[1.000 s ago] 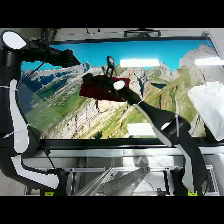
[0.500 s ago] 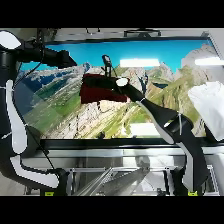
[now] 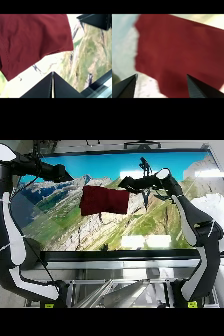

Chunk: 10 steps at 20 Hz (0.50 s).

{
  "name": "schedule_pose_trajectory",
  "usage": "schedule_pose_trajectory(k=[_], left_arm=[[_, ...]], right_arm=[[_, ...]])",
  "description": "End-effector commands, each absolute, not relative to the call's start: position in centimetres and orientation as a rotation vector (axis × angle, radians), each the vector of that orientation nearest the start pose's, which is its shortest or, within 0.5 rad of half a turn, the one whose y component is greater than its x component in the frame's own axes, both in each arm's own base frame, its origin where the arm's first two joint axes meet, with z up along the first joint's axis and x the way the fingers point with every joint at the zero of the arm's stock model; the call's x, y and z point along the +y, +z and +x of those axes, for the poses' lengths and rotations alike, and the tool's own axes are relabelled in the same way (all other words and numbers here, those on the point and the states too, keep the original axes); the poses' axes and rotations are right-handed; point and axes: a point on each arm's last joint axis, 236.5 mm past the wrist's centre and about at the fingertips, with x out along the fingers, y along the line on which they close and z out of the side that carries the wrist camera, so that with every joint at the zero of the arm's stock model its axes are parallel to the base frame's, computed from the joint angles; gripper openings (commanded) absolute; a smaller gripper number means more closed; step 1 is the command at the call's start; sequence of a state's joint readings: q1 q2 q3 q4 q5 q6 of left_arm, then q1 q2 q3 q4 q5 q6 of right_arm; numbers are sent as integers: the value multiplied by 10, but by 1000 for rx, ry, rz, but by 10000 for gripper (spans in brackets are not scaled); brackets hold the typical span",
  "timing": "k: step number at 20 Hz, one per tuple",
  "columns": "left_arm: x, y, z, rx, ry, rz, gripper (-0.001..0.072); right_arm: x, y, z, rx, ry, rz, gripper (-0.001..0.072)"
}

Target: Fold the shirts.

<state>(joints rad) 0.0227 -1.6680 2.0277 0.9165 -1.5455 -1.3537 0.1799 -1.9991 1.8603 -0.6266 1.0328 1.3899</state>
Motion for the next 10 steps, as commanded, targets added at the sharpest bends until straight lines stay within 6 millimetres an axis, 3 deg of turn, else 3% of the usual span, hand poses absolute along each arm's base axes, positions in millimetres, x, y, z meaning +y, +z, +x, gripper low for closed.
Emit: schedule_pose_trajectory(k=[1,5,10], left_arm=[[-132,168,471,1067,-660,-226,26],[-130,167,471,1069,-658,-226,27],[-130,168,473,1057,-660,-220,26]], right_arm=[[240,-41,547,1231,550,703,703],[233,-80,552,1264,501,727,702],[243,-99,547,1290,501,720,701]])
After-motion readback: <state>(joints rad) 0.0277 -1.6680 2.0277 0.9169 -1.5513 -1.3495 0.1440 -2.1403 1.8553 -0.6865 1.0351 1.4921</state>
